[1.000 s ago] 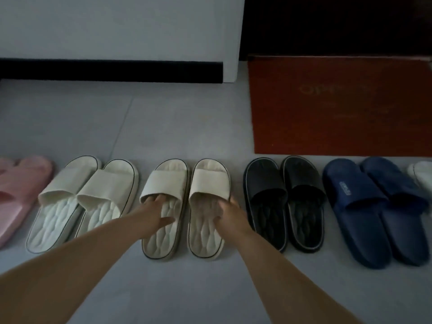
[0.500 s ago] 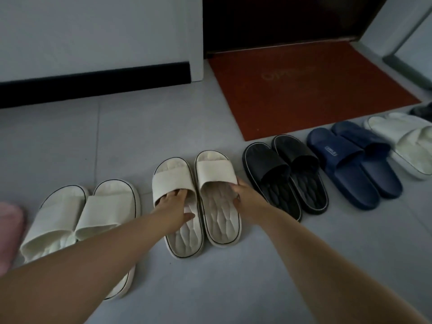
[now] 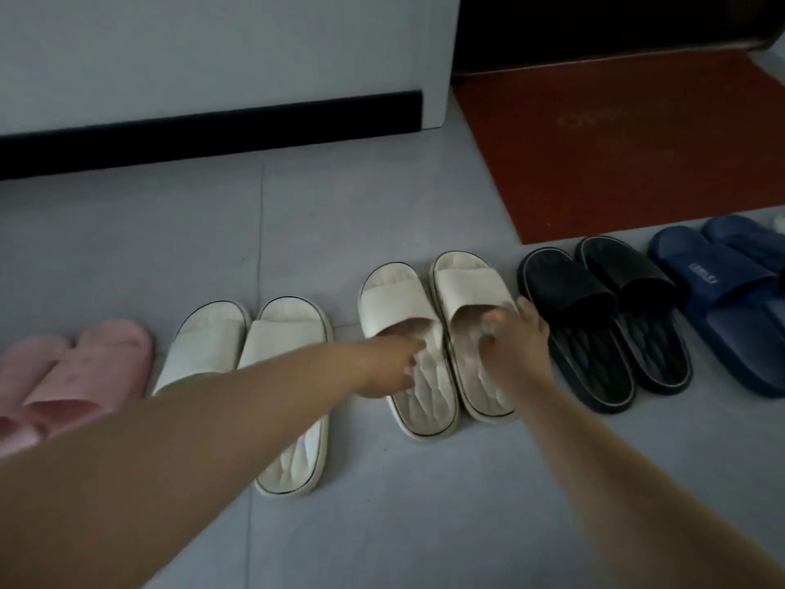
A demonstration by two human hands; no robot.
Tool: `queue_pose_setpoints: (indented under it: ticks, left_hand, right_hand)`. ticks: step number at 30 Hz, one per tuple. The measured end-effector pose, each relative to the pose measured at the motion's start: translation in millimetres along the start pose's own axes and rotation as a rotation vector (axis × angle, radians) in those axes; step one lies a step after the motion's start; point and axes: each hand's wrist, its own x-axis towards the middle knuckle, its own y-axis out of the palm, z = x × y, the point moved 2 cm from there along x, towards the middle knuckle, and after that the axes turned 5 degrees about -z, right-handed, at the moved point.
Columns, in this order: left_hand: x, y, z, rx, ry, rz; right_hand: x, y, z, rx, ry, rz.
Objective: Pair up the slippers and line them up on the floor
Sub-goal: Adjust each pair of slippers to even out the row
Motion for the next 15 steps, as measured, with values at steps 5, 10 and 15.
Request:
queue_pose_setpoints:
  ticks: [5,10,15]
  left_hand:
    - [-68,-46,121,0.201,-0.149,-0.18]
    - [-122,3,214,-0.083,-0.56,-0.232]
    - [-126,25,230,-0.174,-0.487,-0.491]
  right_hand:
    - [-95,43,118,0.241,-0.459,0.068]
    - [-105,82,169,0.129,-0.194,0.36]
    - [-90,79,166,0.124,-0.135,0.349]
